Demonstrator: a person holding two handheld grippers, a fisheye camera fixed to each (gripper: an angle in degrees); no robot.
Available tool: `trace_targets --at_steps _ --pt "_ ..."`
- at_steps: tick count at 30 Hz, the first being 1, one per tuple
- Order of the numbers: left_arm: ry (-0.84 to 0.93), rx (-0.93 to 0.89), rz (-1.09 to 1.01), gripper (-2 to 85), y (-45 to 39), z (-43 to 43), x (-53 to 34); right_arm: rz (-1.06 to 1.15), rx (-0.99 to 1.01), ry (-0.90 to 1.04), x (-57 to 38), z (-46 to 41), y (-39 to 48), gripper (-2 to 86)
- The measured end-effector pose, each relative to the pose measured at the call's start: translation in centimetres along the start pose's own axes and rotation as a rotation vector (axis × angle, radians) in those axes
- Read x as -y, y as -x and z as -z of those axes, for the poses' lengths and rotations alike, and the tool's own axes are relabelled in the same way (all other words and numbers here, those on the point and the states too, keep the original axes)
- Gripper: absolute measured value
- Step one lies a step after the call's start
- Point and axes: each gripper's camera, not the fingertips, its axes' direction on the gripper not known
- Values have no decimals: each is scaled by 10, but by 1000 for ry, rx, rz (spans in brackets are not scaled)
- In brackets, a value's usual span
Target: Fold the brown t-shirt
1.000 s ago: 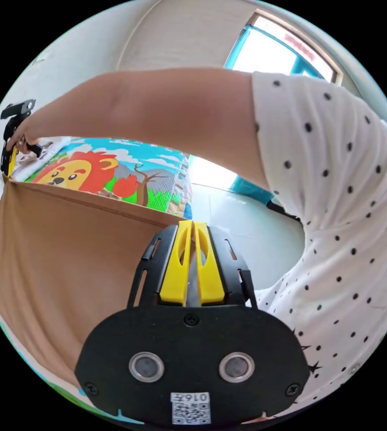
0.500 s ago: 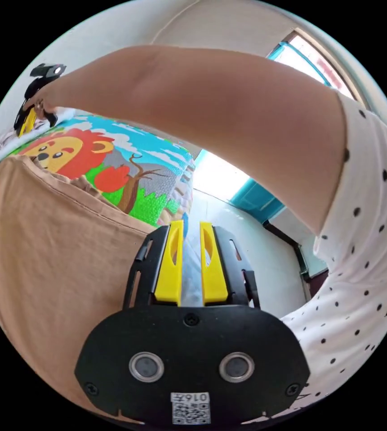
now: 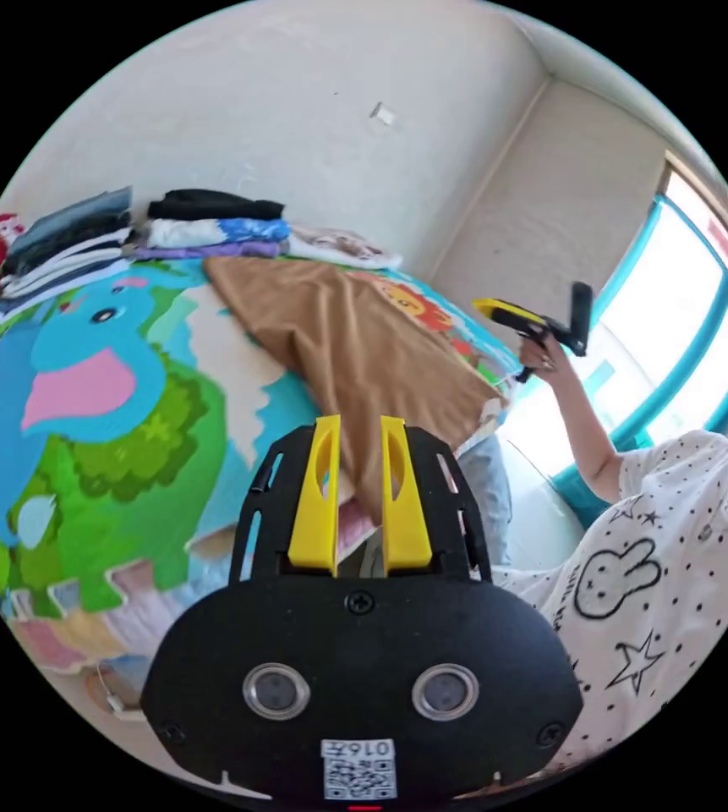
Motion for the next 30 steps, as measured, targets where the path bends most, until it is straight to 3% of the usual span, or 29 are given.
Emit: trace_targets --at_steps 4,6,10,13,16,18,23,25,26,30 --pt "84 25 82 87 18 23 -41 148 -37 -239 -127 40 113 95" --pt "82 -30 47 91 11 23 -53 85 -91 -313 -167 44 147 106" --pt "121 -16 -28 92 -15 9 -58 92 -156 -300 -228 38 204 126" --pt "191 -5 -54 82 -35 -8 -61 157 -92 -333 -257 38 231 127" --pt "134 158 -66 34 -57 -9 -70 333 -46 -253 -277 31 265 127" --pt "50 271 -113 0 -83 -1 -76 413 -113 -211 -290 21 289 127" --pt "64 371 -210 -8 -122 4 -81 603 -294 -192 -324 -13 355 119" --pt "55 375 -231 -8 -133 9 -83 633 -366 -210 -332 -21 367 101" --pt "48 370 -236 -9 -138 13 -85 648 -412 -219 -337 -24 372 51" --pt "26 349 -248 -9 -150 19 -88 723 -410 -204 -356 -16 370 6"
